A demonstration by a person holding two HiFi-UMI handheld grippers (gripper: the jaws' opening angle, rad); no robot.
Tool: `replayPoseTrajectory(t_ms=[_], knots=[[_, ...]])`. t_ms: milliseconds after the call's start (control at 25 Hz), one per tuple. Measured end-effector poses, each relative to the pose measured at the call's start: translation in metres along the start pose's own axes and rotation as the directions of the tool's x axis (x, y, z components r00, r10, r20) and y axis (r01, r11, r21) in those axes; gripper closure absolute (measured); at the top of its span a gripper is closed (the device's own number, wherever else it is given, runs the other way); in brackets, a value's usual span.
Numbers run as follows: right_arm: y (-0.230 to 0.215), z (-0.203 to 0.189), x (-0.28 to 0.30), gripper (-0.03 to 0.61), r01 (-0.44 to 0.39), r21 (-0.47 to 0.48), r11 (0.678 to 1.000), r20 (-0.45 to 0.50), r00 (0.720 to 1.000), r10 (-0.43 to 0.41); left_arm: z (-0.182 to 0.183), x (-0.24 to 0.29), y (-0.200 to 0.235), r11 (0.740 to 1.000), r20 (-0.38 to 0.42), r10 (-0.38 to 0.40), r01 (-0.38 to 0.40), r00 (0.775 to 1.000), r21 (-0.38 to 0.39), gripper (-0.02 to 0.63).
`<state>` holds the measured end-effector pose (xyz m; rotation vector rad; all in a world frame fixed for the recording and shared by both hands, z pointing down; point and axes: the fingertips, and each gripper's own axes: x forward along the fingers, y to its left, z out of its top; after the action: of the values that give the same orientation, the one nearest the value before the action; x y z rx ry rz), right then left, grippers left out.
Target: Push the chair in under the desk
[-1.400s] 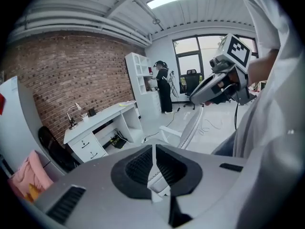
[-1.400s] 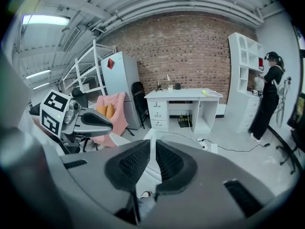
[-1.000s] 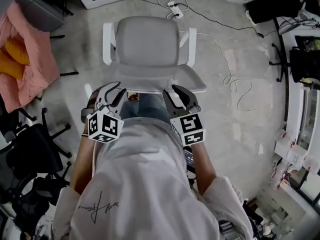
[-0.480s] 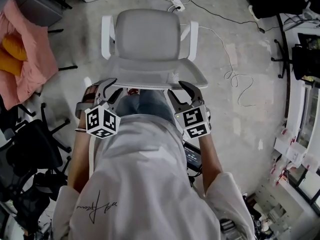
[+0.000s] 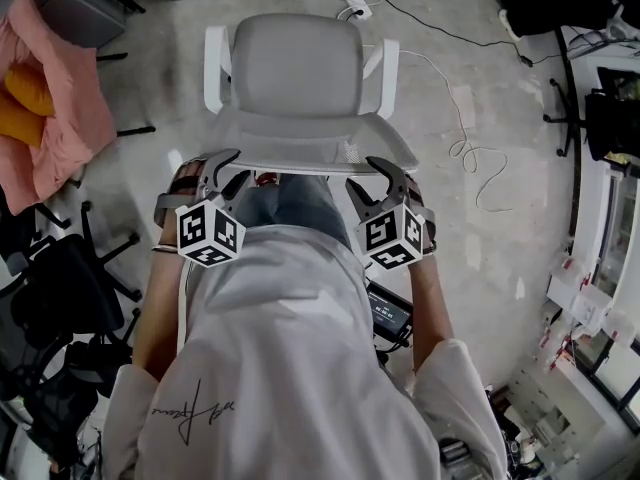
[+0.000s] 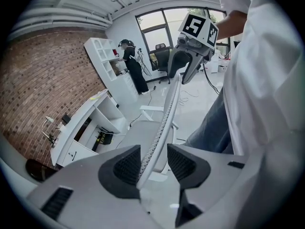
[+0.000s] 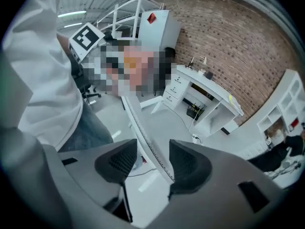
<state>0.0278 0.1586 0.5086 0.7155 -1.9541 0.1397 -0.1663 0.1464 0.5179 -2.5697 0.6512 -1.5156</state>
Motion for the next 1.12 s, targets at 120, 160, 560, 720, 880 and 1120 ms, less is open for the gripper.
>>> replayPoseTrajectory(t_ms=[120, 160, 560, 720, 880, 1120], knots=[[0.000, -0.006, 0.006, 0.364, 0.000, -0.039, 0.999, -0.027, 1.000, -0.001, 0.000, 0.003, 0.001, 1.000, -0.005, 0.005, -0.005, 1.000, 0.010, 0.454], [0.000, -0.006, 0.008, 0.364, 0.002, -0.048, 0.999, -0.031, 0.999, -0.003, 0.000, 0.005, 0.001, 1.000, -0.006, 0.005, -0.005, 1.000, 0.010, 0.454], [0.000, -0.015, 0.025, 0.385, -0.026, -0.080, 0.996, -0.060, 0.998, 0.021, -0.001, 0.014, -0.001, 0.999, -0.038, 0.004, -0.002, 0.999, 0.039, 0.454], [-0.001, -0.015, 0.026, 0.388, -0.026, -0.091, 0.995, -0.045, 0.999, 0.022, -0.001, 0.017, 0.000, 0.999, -0.040, 0.000, 0.002, 0.999, 0.036, 0.454], [-0.001, -0.014, 0.027, 0.393, -0.022, -0.100, 0.995, -0.027, 0.999, 0.019, -0.002, 0.017, 0.001, 1.000, -0.038, -0.011, 0.012, 0.999, 0.025, 0.454], [-0.005, -0.012, 0.030, 0.393, -0.022, -0.087, 0.996, -0.013, 1.000, 0.021, -0.002, 0.019, 0.005, 0.999, -0.049, 0.001, 0.001, 0.999, 0.037, 0.453]])
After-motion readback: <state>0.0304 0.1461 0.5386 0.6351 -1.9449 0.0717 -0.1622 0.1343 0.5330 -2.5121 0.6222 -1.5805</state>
